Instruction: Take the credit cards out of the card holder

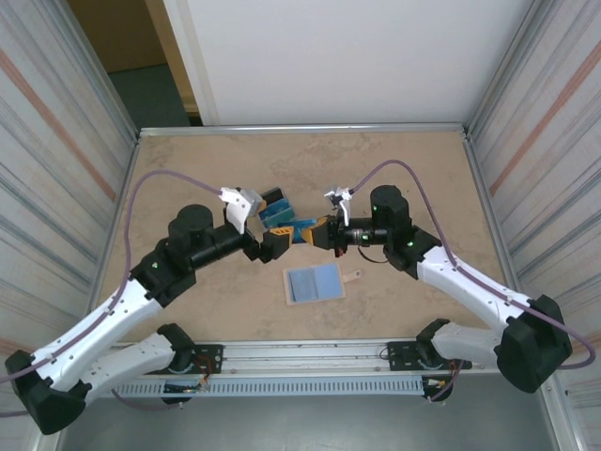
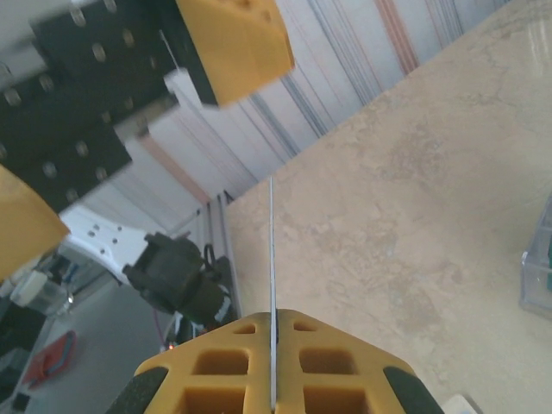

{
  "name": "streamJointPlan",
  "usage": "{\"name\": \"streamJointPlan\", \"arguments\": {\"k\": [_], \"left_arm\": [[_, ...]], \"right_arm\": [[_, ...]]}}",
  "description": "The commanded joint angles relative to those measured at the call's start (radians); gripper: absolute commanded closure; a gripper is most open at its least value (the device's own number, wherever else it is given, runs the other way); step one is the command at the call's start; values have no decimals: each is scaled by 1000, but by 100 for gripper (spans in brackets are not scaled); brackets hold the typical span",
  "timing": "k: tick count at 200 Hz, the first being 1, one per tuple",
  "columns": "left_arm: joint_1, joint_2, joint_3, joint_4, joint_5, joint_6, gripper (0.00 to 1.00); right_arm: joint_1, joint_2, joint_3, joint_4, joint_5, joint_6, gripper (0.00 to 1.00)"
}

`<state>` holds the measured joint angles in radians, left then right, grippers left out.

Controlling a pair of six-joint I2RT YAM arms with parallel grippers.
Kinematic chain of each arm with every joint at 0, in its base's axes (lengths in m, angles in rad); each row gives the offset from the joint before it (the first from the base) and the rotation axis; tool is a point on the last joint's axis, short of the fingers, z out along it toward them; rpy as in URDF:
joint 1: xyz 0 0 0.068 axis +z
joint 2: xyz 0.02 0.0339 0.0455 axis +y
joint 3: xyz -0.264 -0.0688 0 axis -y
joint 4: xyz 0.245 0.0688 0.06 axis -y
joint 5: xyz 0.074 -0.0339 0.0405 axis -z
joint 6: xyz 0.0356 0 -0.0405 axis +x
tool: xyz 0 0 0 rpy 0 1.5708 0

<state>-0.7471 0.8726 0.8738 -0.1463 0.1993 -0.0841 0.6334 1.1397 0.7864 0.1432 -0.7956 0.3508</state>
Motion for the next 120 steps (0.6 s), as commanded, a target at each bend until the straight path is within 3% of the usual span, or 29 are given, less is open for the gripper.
{"name": "streamJointPlan", "arguments": {"k": [1,62,120], "left_arm": [[-1,53,85,-208,88,174,1],[-3,204,208,-310,205,325,10],[-3,232,190,-296,311,378,48]], "right_arm": [[2,-29,48,-172,-57,-133,100],[2,-32,80,-272,-132,-208,100],[2,-18,84,-272,-167,-208,100]]}}
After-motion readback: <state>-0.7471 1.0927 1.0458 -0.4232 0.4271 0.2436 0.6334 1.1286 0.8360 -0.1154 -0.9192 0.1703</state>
